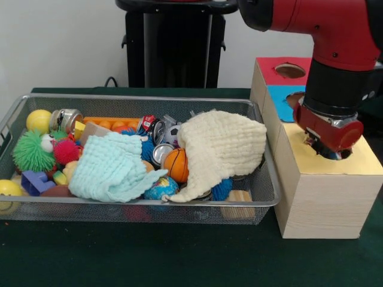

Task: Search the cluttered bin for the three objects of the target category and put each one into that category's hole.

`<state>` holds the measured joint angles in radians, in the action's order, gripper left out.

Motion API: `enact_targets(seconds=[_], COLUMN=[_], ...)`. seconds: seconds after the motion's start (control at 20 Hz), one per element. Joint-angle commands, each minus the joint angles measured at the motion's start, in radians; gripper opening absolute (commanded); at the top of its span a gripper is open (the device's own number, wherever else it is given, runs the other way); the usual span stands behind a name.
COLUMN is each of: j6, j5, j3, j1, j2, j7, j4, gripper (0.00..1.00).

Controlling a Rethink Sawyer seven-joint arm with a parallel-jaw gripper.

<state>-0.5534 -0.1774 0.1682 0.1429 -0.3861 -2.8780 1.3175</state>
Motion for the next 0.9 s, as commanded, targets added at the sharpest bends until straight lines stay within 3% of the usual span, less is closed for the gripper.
enact_targets(seconds=[0.05, 0.3, 0.4, 0.55, 0.9], j6=[-0.281, -0.42, -0.492, -0.592, -0.926], j5=[0.041, 0.033, 0.032, 0.017, 0.002], j3=[-0.051, -0.075, -0.073, -0.093, -0.105], j1=[-0.058, -0.078, -0.075, -0.082, -0.095], j2=[-0.096, -0.118, -0.091, -0.032, 0.151], j7=[0.089, 0.094, 0.062, 0.019, -0.08], j4=[0.054, -0.04, -0.138, -0.301, -0.782], gripper=[0.0, 0.0, 0.0, 0.0, 0.0])
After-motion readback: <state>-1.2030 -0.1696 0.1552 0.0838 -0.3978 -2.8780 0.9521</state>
